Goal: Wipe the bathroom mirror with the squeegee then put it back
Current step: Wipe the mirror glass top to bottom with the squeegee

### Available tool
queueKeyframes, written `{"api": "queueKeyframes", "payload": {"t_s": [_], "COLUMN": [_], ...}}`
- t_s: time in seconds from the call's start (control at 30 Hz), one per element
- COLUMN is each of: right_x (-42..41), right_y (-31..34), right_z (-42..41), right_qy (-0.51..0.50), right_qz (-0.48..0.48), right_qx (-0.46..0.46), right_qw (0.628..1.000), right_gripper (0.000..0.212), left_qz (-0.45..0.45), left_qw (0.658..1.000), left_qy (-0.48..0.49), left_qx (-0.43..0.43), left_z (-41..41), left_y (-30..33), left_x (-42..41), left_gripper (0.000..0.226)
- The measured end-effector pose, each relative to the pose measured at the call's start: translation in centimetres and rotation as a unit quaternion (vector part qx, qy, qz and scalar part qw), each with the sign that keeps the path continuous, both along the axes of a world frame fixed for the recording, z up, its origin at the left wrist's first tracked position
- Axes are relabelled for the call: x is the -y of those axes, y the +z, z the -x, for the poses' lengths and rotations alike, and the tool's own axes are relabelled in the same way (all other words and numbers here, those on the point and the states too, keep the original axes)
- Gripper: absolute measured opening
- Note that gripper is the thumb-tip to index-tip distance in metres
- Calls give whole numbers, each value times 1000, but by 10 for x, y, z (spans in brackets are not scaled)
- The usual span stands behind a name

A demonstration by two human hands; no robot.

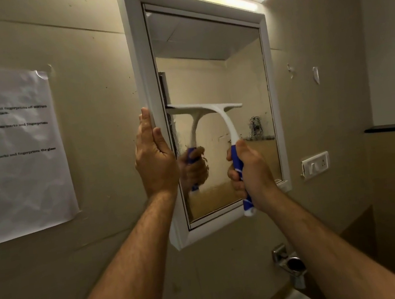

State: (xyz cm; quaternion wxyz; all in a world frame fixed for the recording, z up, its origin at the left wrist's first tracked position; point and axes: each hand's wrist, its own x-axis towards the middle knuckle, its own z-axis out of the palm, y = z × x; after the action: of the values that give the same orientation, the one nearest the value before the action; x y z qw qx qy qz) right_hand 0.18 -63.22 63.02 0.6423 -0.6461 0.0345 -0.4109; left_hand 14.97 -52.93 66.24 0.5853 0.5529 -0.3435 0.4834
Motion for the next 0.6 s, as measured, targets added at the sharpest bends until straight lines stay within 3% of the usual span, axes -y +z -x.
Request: {"api": "queueKeyframes", "payload": {"t_s": [0.23,0.6], "right_x": [0,-3], "right_y": [-61,-17], "right_z": [5,12], "right_qy": [-13,12], "right_qz": [-21,-21], "right_qx": [-54,-31], "right_qw": [998,999], "right_gripper": [43,41], "left_qz": [8,1], "left_qw": [1000,999], "left_qy": [-6,23], "left_qx": [-12,-23], "left_z": [5,6], "left_y": [-12,-20], "left_x": [-1,0], "left_gripper": [45,44]}}
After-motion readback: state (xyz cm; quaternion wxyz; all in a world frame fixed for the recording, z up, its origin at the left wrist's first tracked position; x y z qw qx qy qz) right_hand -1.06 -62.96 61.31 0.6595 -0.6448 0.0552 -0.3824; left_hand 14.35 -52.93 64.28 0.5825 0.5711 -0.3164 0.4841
